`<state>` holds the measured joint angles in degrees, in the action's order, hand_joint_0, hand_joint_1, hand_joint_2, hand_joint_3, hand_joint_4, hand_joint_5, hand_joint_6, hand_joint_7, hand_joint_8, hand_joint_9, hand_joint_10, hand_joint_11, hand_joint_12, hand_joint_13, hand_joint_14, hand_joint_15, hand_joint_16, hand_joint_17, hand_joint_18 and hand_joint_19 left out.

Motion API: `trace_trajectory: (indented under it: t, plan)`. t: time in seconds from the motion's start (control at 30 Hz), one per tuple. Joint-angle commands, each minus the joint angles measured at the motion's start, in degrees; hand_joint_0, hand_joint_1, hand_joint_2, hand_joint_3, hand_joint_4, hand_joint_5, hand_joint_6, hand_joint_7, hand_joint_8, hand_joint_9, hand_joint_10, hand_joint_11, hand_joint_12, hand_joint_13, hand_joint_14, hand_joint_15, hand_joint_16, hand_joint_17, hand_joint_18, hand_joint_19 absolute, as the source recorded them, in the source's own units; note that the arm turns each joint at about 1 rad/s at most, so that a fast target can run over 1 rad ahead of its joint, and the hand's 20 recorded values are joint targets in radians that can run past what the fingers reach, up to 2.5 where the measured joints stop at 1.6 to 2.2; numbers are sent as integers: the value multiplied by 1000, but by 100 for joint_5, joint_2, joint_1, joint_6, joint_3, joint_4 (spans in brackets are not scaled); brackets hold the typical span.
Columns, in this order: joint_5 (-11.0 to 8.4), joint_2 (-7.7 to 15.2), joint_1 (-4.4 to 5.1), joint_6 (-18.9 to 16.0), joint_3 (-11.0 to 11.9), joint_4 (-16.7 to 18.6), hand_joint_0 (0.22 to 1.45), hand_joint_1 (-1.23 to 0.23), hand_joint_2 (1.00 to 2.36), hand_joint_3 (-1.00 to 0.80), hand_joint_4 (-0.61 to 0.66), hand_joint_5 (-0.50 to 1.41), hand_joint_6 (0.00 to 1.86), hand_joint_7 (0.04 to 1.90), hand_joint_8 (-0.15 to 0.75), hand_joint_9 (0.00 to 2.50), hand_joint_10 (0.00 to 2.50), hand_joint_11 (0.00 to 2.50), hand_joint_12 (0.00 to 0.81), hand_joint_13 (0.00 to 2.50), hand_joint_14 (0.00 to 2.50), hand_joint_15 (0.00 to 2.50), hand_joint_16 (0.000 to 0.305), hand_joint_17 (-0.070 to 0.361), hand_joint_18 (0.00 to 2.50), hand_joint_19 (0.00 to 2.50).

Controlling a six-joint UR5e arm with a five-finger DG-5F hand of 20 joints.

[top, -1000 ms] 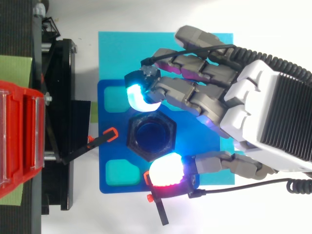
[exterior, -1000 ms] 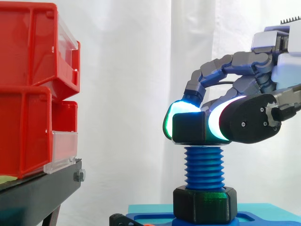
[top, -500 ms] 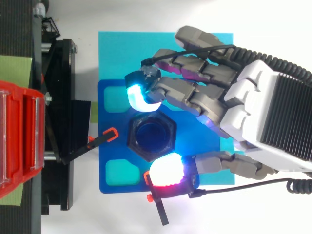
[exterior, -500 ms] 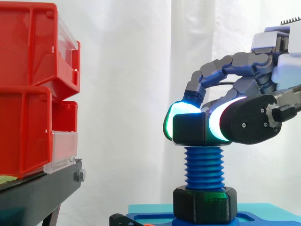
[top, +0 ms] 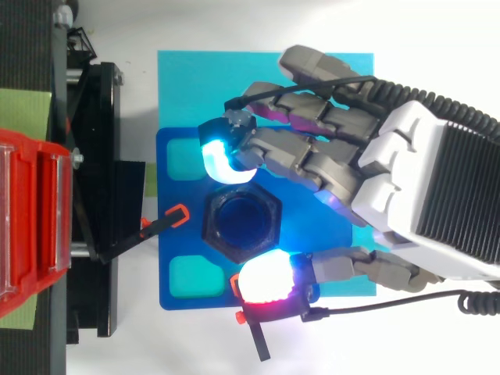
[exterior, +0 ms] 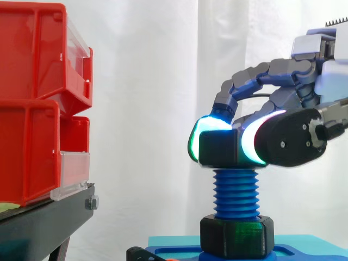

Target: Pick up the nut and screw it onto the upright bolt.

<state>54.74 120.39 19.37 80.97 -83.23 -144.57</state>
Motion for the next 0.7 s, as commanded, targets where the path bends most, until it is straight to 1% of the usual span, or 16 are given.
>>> trace_trajectory:
  t: [0.0,0.17,0.23,0.67]
  plan:
    - [1,64,-3,-2,0,-1,581,-612,1003,-463,220,-157,857,1039,319,727,2,72,329,574,0,0,38,85,379,0]
    - [-8,64,15,-37,0,70,581,-613,1004,-459,219,-157,857,1037,317,728,2,62,329,575,0,0,38,85,380,0]
    - [-8,64,-3,-37,0,70,581,-612,1004,-461,219,-157,857,1036,316,729,0,69,329,576,0,0,38,85,378,0]
    - [-8,64,-12,-46,0,61,581,-612,1003,-461,220,-157,857,1038,319,727,2,67,328,576,0,0,38,85,379,0]
